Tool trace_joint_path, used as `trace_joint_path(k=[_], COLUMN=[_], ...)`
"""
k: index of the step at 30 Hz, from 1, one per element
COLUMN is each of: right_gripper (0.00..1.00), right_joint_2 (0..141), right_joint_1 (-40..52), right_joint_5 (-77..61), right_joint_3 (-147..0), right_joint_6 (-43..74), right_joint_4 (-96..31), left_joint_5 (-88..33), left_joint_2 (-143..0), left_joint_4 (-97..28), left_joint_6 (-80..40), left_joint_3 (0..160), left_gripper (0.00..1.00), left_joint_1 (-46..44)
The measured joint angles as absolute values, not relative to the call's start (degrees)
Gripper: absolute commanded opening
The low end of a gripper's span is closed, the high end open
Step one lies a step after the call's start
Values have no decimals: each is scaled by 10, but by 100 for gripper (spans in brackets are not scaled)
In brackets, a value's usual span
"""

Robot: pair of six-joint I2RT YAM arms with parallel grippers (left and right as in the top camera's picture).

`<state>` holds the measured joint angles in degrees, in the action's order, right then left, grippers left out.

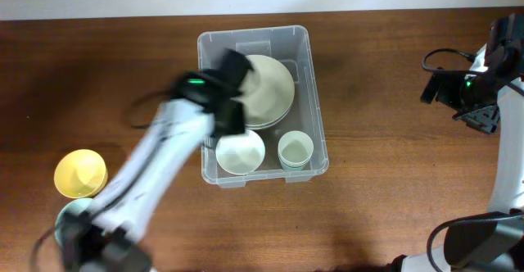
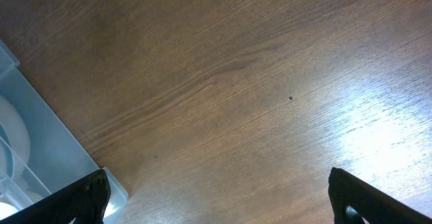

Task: Pack container
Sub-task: 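Carry the white bowl into the bin's front-left and release, then move the left gripper to the yellow bowl and grasp its rim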

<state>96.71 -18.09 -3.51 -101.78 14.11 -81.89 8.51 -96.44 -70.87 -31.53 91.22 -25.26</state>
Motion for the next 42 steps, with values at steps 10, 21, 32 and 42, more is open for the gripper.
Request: trace_joint_path(k=[10, 21, 32, 42], right_gripper=[99, 99, 99, 99], right_joint_2=[967, 967, 967, 967], right_joint_1=[-181, -181, -181, -181], right_joint_5=[-35, -35, -35, -35], right_joint_3=[-1018, -1018, -1018, -1018], right_joint_6=[141, 141, 141, 141], right_joint_4=[-819, -819, -819, -819], left_joint_5=[126, 120, 106, 94], left_joint_2=[-860, -1043, -1243, -1261], left_joint_4=[-712, -712, -707, -705], left_joint_6=[-280, -263, -259, -252], left_joint_3=[930, 929, 929, 928], left_gripper=[79, 80, 63, 1], left_joint_1=[33, 205, 213, 213])
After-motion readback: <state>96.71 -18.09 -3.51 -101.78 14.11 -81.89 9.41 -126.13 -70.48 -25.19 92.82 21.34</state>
